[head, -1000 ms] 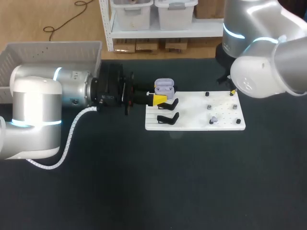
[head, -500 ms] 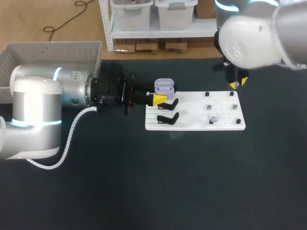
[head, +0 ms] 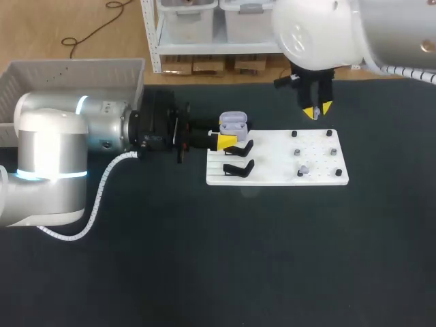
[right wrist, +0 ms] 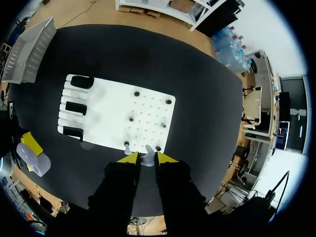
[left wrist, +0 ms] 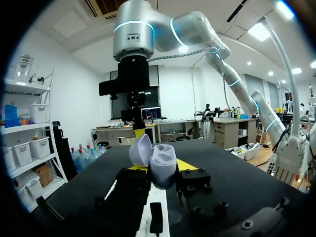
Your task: Pick up each earbud case from the left stands, insert the matching earbuds, close the lid, and place the case in the box.
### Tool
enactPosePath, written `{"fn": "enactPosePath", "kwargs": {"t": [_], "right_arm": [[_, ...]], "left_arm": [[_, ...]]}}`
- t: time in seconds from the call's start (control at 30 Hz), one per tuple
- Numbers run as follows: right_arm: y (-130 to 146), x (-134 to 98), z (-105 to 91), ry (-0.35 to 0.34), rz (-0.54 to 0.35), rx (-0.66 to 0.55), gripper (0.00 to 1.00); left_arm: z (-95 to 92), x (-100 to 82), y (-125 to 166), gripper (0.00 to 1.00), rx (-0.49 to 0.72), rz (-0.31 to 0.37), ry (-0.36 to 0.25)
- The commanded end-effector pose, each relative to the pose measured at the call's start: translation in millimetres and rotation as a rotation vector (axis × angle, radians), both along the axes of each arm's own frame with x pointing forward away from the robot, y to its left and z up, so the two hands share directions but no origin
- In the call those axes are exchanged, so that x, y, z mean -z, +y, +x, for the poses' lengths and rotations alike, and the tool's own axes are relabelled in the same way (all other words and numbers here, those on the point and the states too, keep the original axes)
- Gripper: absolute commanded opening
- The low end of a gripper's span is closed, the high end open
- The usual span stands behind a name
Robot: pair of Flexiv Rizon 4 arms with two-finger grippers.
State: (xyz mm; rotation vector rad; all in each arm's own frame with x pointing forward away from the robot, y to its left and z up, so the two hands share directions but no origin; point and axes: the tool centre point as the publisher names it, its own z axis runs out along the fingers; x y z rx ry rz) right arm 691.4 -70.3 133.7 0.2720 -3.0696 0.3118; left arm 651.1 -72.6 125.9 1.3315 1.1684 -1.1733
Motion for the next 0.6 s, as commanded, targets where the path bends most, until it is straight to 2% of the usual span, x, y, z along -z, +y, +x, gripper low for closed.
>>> {"fn": "enactPosePath", "kwargs": {"t": [0.03,0.4,0.5,0.6], "right_arm": [[-3,1,-5.7,-0.015,0.005,-0.001,0.00],[-3,1,-5.7,-0.015,0.005,-0.001,0.00],[1,-11,-9.8,-0.037,-0.037,0.068,0.00],[7,-27,-17.6,-0.019,-0.027,0.138,0.00]], "left_arm": [[-1.5,0.6,0,0.00,-0.005,-0.002,-0.003],[-1.5,0.6,0,0.00,-0.005,-0.002,-0.003],[-1.5,0.6,0,0.00,-0.005,-0.002,-0.003],[-1.5,0.6,0,0.00,-0.005,-0.002,-0.003]]}}
